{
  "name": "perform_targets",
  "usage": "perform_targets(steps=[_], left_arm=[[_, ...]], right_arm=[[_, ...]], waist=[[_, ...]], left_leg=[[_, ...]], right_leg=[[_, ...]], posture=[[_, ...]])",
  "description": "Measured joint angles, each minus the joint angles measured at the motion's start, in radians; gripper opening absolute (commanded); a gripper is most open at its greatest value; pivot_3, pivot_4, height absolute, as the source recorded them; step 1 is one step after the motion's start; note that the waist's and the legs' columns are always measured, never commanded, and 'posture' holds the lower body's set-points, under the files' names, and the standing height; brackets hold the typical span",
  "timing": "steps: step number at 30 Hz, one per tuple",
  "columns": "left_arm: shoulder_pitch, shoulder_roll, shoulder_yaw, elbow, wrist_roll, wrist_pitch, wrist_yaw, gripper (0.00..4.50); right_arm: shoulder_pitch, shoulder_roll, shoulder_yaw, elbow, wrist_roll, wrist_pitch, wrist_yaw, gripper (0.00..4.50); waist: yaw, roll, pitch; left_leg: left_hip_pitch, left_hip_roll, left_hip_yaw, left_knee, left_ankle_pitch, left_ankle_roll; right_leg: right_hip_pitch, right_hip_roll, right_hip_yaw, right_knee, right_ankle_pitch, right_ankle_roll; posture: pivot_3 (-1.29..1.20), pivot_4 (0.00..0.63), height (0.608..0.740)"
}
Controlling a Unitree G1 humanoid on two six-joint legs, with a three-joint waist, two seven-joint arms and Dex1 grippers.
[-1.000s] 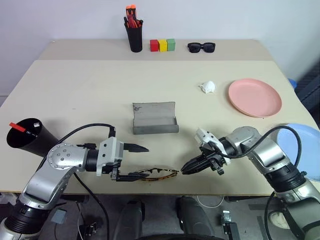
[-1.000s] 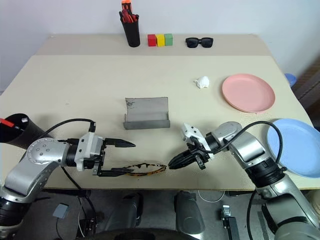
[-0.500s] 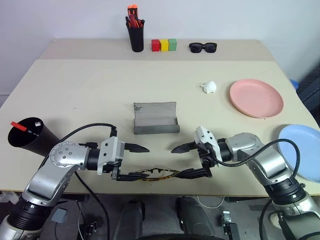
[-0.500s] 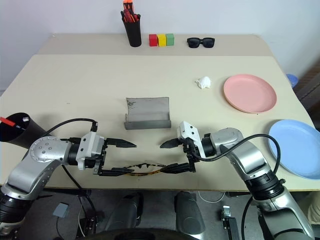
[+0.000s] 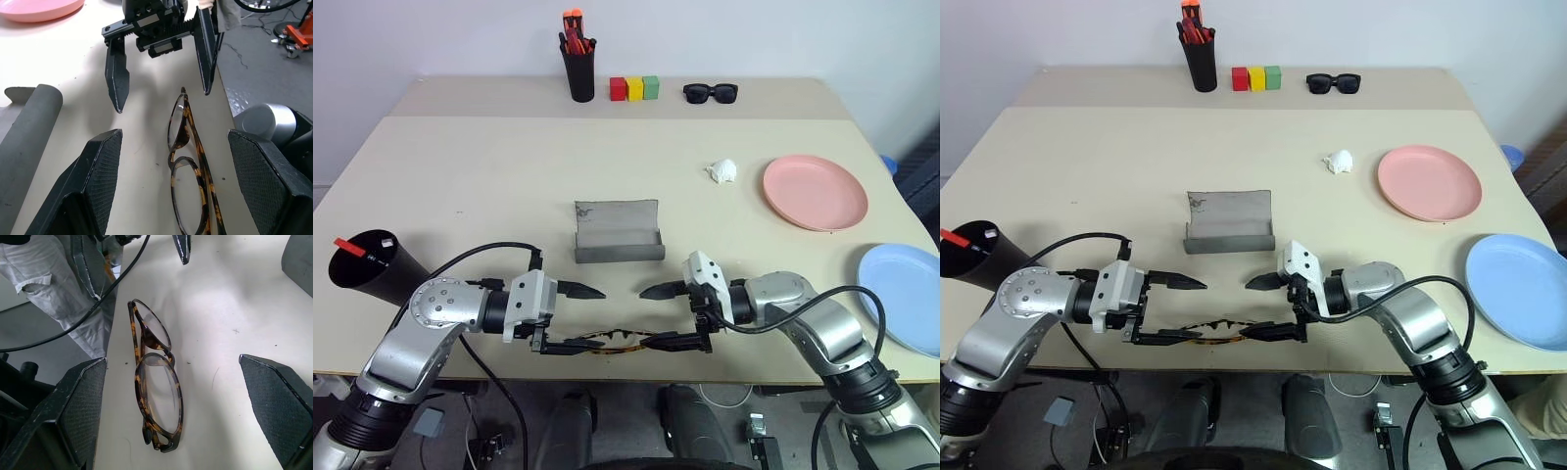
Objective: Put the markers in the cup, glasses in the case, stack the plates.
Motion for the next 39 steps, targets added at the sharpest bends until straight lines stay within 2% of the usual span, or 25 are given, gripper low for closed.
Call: perform_targets(steps=[19, 20, 22, 27, 28, 39], left_arm=[[0.000, 0.000, 0.000, 0.017, 0.013, -0.004, -0.001, 3.53], [0.000, 0.000, 0.000, 0.017, 0.013, -0.004, -0.001, 3.53], [-0.001, 0.002, 0.000, 0.019, 0.013, -0.005, -0.002, 3.53], [-0.001, 0.004, 0.001, 0.019, 0.013, -0.005, -0.002, 3.53], [-0.001, 0.005, 0.001, 0.019, 0.013, -0.005, -0.002, 3.53], [-0.001, 0.011, 0.002, 0.019, 0.013, -0.004, 0.001, 3.53]], right_arm=[[0.027, -0.035, 0.022, 0.032, -0.051, -0.038, 0.021, 4.41], [0.027, -0.034, 0.022, 0.033, -0.052, -0.038, 0.020, 3.89], [0.027, -0.032, 0.022, 0.038, -0.057, -0.042, 0.017, 3.16], [0.037, -0.020, 0.024, 0.056, -0.064, -0.058, 0.008, 0.41], [0.038, -0.015, 0.025, 0.060, -0.067, -0.060, 0.006, 0.07], [0.045, 0.006, 0.031, 0.077, -0.080, -0.068, -0.006, 0.07]], waist=[[-0.001, 0.000, 0.000], [-0.001, 0.000, 0.000], [0.000, 0.000, 0.000], [0.000, 0.000, 0.000], [0.000, 0.000, 0.000], [-0.001, 0.000, 0.000]], left_leg=[[0.000, 0.000, 0.000, 0.000, 0.000, 0.000], [0.000, 0.000, 0.000, 0.000, 0.000, 0.000], [0.000, 0.000, 0.000, 0.000, 0.000, 0.000], [0.000, 0.000, 0.000, 0.000, 0.000, 0.000], [0.000, 0.000, 0.000, 0.000, 0.000, 0.000], [0.000, 0.000, 0.000, 0.000, 0.000, 0.000]], right_leg=[[0.000, 0.000, 0.000, 0.000, 0.000, 0.000], [0.000, 0.000, 0.000, 0.000, 0.000, 0.000], [0.000, 0.000, 0.000, 0.000, 0.000, 0.000], [0.000, 0.000, 0.000, 0.000, 0.000, 0.000], [0.000, 0.000, 0.000, 0.000, 0.000, 0.000], [0.000, 0.000, 0.000, 0.000, 0.000, 0.000]], posture=[[0.00, 0.150, 0.740], [0.00, 0.150, 0.740], [0.00, 0.150, 0.740], [0.00, 0.150, 0.740], [0.00, 0.150, 0.740], [0.00, 0.150, 0.740]])
